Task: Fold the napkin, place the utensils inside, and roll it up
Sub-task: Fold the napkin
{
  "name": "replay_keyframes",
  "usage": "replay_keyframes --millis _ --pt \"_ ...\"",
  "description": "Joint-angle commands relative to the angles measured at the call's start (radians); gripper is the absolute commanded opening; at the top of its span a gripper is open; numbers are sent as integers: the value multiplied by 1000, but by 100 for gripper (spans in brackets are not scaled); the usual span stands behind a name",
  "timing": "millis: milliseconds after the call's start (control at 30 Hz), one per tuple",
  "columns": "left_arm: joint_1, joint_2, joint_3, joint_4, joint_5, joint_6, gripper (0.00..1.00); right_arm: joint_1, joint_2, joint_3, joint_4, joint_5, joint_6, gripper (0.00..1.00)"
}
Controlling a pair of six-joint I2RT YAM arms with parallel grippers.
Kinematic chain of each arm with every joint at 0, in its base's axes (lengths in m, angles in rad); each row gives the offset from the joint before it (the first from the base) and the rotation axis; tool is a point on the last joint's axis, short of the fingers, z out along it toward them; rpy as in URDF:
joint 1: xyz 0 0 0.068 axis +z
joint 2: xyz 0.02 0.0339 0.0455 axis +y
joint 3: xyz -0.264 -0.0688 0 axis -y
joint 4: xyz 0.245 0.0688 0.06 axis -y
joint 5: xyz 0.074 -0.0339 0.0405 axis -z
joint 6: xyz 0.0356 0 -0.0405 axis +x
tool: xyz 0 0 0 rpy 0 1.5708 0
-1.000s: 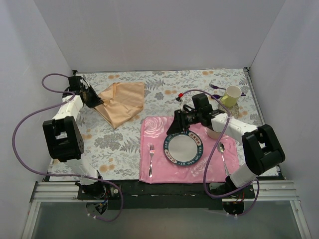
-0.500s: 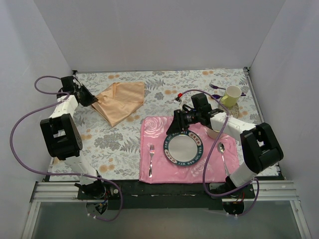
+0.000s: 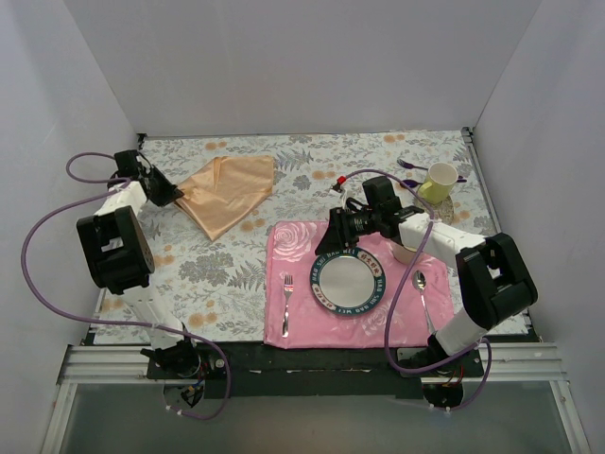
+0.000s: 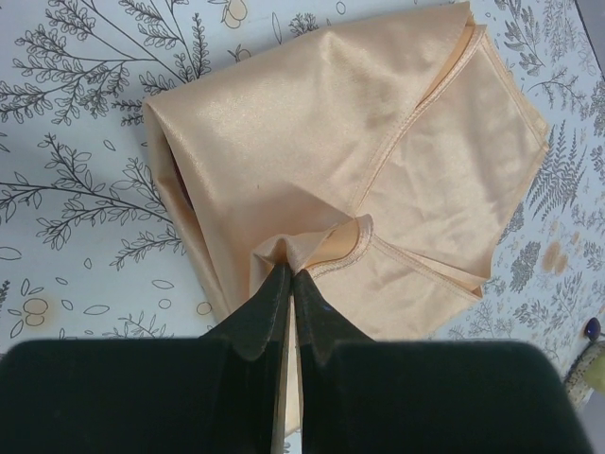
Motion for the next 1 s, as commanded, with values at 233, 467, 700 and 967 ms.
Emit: replay_keyframes --millis 233,467,700,967 --pt "10 27 67 19 -12 1 7 2 5 37 22 -23 2 43" --pt "6 -12 139 -18 -144 37 41 4 17 43 39 -29 17 43" --pt "-4 -107 -7 57 26 15 40 16 48 75 74 -32 33 43" --pt "-58 -12 51 68 -130 18 48 24 74 138 57 -21 31 43"
